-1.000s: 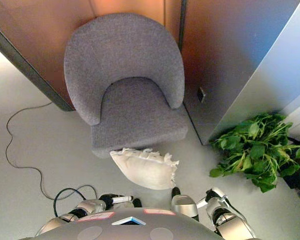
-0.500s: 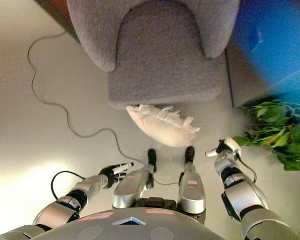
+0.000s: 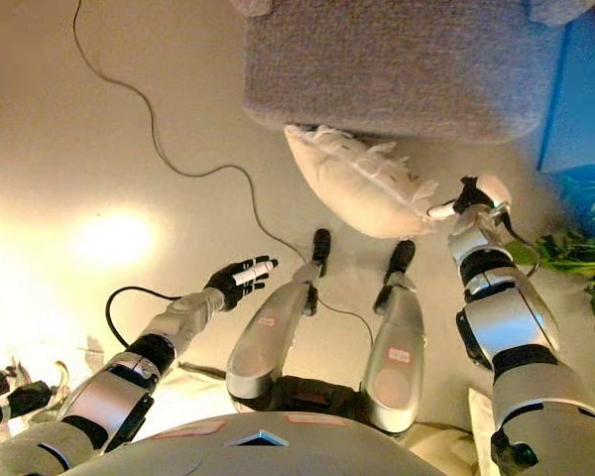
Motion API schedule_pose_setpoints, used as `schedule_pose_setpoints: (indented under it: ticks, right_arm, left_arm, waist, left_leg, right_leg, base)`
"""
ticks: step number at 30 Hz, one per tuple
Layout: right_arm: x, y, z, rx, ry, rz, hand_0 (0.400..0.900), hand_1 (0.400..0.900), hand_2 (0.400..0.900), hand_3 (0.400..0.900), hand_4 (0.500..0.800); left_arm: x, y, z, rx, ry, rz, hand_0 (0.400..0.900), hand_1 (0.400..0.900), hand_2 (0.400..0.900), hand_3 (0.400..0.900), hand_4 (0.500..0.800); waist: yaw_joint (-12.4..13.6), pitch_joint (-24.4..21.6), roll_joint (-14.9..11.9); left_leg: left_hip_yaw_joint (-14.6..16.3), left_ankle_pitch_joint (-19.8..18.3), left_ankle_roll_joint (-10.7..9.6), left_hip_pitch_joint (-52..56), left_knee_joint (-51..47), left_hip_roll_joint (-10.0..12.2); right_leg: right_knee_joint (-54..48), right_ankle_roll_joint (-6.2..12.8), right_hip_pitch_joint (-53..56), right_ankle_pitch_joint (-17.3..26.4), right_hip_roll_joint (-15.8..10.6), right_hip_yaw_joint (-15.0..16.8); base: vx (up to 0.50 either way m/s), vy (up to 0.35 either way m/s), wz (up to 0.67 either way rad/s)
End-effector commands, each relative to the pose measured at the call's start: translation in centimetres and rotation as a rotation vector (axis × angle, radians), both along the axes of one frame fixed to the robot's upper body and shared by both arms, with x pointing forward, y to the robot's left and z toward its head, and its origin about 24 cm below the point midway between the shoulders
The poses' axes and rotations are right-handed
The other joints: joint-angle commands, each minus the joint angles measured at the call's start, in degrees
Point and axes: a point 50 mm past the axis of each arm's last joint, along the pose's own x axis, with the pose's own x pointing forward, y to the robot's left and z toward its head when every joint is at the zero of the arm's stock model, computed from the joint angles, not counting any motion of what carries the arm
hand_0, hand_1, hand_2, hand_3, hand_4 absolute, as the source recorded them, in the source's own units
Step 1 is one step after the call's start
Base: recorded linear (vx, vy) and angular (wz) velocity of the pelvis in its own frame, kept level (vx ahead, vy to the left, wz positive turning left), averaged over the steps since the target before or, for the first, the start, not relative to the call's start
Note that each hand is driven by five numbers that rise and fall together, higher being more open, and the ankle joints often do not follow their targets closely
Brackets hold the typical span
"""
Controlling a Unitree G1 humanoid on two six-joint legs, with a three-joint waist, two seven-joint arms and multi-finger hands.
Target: Pick up the pillow and put it on the sofa.
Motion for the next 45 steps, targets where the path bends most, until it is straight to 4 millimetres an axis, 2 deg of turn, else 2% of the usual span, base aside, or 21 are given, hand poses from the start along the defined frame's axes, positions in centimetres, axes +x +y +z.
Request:
schedule_pose_setpoints:
  ticks: [1, 4, 10, 18, 19, 23, 30, 35, 37, 39, 40, 45]
  right_arm:
    - [0.7, -3.0, 4.3, -0.129, -0.042, -0.038, 0.9, 0.9, 0.9, 0.9, 0.8]
    - [1.8, -2.8, 6.6, -0.128, -0.074, -0.009, 0.9, 0.9, 0.9, 0.9, 0.8]
    - [3.3, -1.1, 9.0, -0.085, -0.114, 0.059, 0.9, 0.9, 0.9, 0.9, 0.8]
    - [4.4, 1.1, 9.8, -0.019, -0.131, 0.107, 0.9, 0.9, 0.9, 0.9, 0.8]
    - [4.4, 1.2, 9.5, -0.011, -0.118, 0.108, 0.9, 0.9, 0.9, 0.9, 0.8]
    - [4.8, 1.5, 10.6, -0.031, -0.124, 0.111, 0.9, 0.9, 0.9, 0.9, 0.8]
    - [5.4, 1.6, 14.4, -0.137, -0.145, 0.082, 0.9, 0.9, 0.9, 0.9, 0.8]
    - [5.9, 2.2, 17.0, -0.151, -0.184, 0.09, 0.9, 0.9, 0.9, 0.9, 0.8]
    - [6.1, 2.7, 17.7, -0.119, -0.178, 0.147, 0.9, 0.9, 0.9, 0.9, 0.8]
    - [6.3, 3.1, 18.0, -0.123, -0.191, 0.191, 0.673, 0.673, 0.673, 0.673, 0.664]
    - [6.3, 3.2, 18.0, -0.129, -0.189, 0.208, 0.4, 0.4, 0.4, 0.4, 0.5]
    - [6.1, 2.4, 18.8, -0.149, -0.242, 0.227, 0.4, 0.4, 0.4, 0.4, 0.5]
  left_arm:
    - [-1.3, 1.2, -0.1, -0.02, -0.022, 0.012, 0.9, 0.9, 0.9, 0.9, 0.8]
    - [-1.6, 0.8, 0.2, -0.049, -0.049, 0.001, 0.9, 0.9, 0.9, 0.9, 0.8]
    - [-1.9, 0.5, 0.5, -0.102, -0.093, 0.0, 0.9, 0.9, 0.9, 0.9, 0.8]
    - [-1.8, -0.2, 1.1, -0.147, -0.148, -0.008, 0.9, 0.9, 0.9, 0.9, 0.8]
    - [-2.0, -0.3, 1.0, -0.149, -0.145, -0.011, 0.9, 0.9, 0.9, 0.9, 0.8]
    - [-1.6, -0.6, 1.7, -0.17, -0.182, -0.015, 0.9, 0.9, 0.9, 0.9, 0.8]
    - [-1.2, -0.8, 3.4, -0.22, -0.29, -0.03, 0.9, 0.9, 0.9, 0.9, 0.8]
    - [-1.5, -1.0, 4.2, -0.232, -0.337, -0.046, 0.9, 0.9, 0.9, 0.9, 0.8]
    - [-1.8, -0.9, 4.1, -0.239, -0.339, -0.04, 0.9, 0.9, 0.9, 0.9, 0.8]
    - [-2.1, -0.7, 4.2, -0.239, -0.343, -0.033, 0.9, 0.9, 0.9, 0.9, 0.8]
    - [-2.1, -0.6, 4.3, -0.243, -0.344, -0.028, 0.9, 0.9, 0.9, 0.9, 0.8]
    - [-2.9, 0.3, 4.2, -0.249, -0.339, -0.018, 0.9, 0.9, 0.9, 0.9, 0.8]
  waist:
    - [0.73, 1.03, 3.17]
    - [1.61, 1.03, 4.63]
    - [2.62, 1.03, 6.08]
    - [3.69, 1.03, 6.72]
    - [3.59, 1.03, 6.4]
    - [4.19, 1.03, 7.24]
    - [5.98, 1.03, 9.13]
    - [7.1, 1.03, 10.45]
    - [7.36, 1.03, 10.77]
    - [7.39, 1.03, 10.68]
    - [7.43, 1.03, 10.68]
    - [7.37, 1.03, 10.43]
  left_leg:
    - [-1.86, -4.28, 0.1, -6.73, 6.34, -2.75]
    - [-1.93, -4.28, 0.31, -9.57, 7.79, -3.17]
    - [-1.54, -4.03, 0.51, -13.27, 8.77, -3.19]
    - [-0.71, -4.26, 0.7, -16.83, 10.58, -2.59]
    - [-0.81, -6.08, 0.49, -16.18, 11.4, -3.08]
    - [-0.78, -6.03, 0.62, -18.9, 12.93, -3.12]
    - [-1.16, -6.32, 1.33, -25.91, 16.46, -3.25]
    - [-1.63, -7.65, 1.91, -31.69, 20.83, -3.9]
    - [-1.66, -8.07, 2.02, -33.11, 22.01, -4.04]
    - [-1.62, -8.33, 1.99, -33.94, 22.85, -4.06]
    - [-1.62, -8.38, 2.01, -34.26, 23.06, -4.1]
    - [-1.59, -8.35, 1.82, -34.43, 23.19, -3.59]
  right_leg:
    - [7.59, 0.31, -0.75, -8.31, 0.63, -0.68]
    - [9.68, 0.04, -3.88, -8.94, -0.03, -0.45]
    - [10.99, -0.01, -7.84, -9.18, -0.23, 0.29]
    - [12.79, -0.16, -11.77, -9.51, -0.37, 0.73]
    - [13.91, 0.38, -11.39, -11.52, -0.81, 1.53]
    - [15.73, 0.57, -14.59, -11.69, -1.16, 2.33]
    - [20.78, 0.68, -22.4, -12.66, -1.78, 4.42]
    - [26.47, 0.29, -28.56, -14.32, -2.39, 6.83]
    - [28.03, 0.09, -30.05, -14.87, -2.37, 7.33]
    - [28.87, -0.04, -31.01, -15.07, -2.07, 7.68]
    - [29.05, -0.06, -31.3, -15.09, -1.96, 7.77]
    - [29.22, -0.15, -31.36, -15.15, -1.51, 7.82]
  base:
    - [-0.04, 0.04, 0.11]
    - [-0.04, 0.072, 0.05]
    - [-0.02, 0.073, -0.01]
    - [0.0, 0.049, 0.0]
    - [0.09, 0.002, 0.09]
    - [0.03, 0.03, 0.08]
    - [-0.01, 0.02, 0.07]
    - [-0.02, 0.009, 0.09]
    - [0.0, 0.043, -0.03]
    - [0.01, 0.033, -0.06]
    - [0.02, 0.052, -0.13]
    - [0.02, 0.038, -0.12]
